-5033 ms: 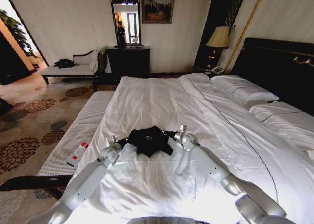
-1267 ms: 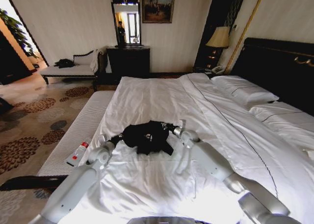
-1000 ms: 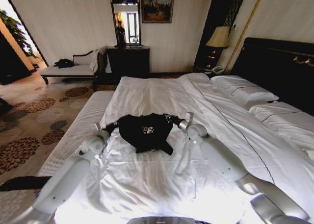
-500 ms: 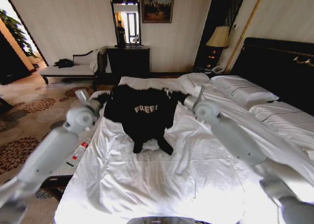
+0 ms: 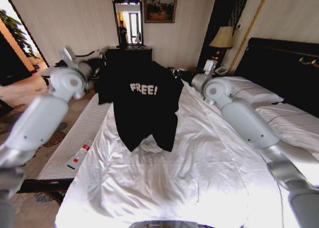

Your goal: Fold the clothes on the bed.

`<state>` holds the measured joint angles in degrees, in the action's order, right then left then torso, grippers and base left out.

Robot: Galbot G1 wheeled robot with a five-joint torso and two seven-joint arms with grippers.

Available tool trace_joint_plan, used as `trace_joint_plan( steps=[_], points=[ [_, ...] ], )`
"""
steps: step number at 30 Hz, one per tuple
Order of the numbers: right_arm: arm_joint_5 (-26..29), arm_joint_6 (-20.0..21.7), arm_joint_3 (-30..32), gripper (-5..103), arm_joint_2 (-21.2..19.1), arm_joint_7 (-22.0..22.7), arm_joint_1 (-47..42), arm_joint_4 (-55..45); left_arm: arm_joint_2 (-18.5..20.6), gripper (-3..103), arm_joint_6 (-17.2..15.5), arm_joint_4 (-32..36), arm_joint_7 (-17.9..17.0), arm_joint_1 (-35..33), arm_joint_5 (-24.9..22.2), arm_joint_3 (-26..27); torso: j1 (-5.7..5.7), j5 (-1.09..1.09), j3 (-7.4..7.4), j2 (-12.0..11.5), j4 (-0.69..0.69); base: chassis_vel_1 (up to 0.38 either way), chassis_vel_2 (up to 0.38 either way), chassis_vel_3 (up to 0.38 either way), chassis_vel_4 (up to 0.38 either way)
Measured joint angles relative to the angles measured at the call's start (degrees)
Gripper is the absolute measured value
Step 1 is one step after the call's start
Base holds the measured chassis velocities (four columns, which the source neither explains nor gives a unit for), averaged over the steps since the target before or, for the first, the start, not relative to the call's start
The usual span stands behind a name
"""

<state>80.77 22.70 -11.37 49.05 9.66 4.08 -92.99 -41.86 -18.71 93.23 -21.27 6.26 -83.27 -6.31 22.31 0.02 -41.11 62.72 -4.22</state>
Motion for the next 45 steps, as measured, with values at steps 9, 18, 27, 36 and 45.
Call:
trace_joint_plan(
  steps=[9, 18, 27, 36, 45],
  points=[
    [6.5, 0.8, 1.3, 0, -3.6, 3.5, 1.9, -8.2, 7.6, 0, -0.3, 10.5, -1.9, -6.0, -4.8, 5.9, -0.02, -0.03, 0.01, 0.0, 0.03, 0.000, 0.000, 0.000, 0.000],
    [13.1, 1.8, 4.6, 0, -6.8, 7.7, 0.8, -17.0, 16.5, 0, 0.4, 21.3, -3.4, -14.9, -8.7, 13.8, -0.03, -0.03, 0.02, 0.0, 0.03, 0.000, 0.000, 0.000, 0.000],
    [20.5, 2.6, 13.3, 0, -12.4, 11.6, -5.1, -26.2, 24.2, 0, 0.6, 32.9, -6.2, -20.3, -14.6, 22.2, -0.02, 0.01, 0.02, 0.0, 0.00, 0.000, 0.000, 0.000, 0.000],
    [30.5, 4.0, 33.4, 0, -25.0, 14.2, -19.5, -38.7, 32.7, 0, -1.0, 41.7, -6.4, -43.5, -24.1, 50.7, -0.04, -0.02, 0.03, 0.0, -0.02, 0.000, 0.000, 0.000, 0.000],
    [37.7, 4.0, 47.4, 0, -30.2, 19.6, -33.0, -47.4, 33.5, 0, -3.8, 45.7, -8.6, -50.6, -30.6, 58.3, -0.01, -0.02, 0.01, 0.0, 0.01, 0.000, 0.000, 0.000, 0.000]
  ],
)
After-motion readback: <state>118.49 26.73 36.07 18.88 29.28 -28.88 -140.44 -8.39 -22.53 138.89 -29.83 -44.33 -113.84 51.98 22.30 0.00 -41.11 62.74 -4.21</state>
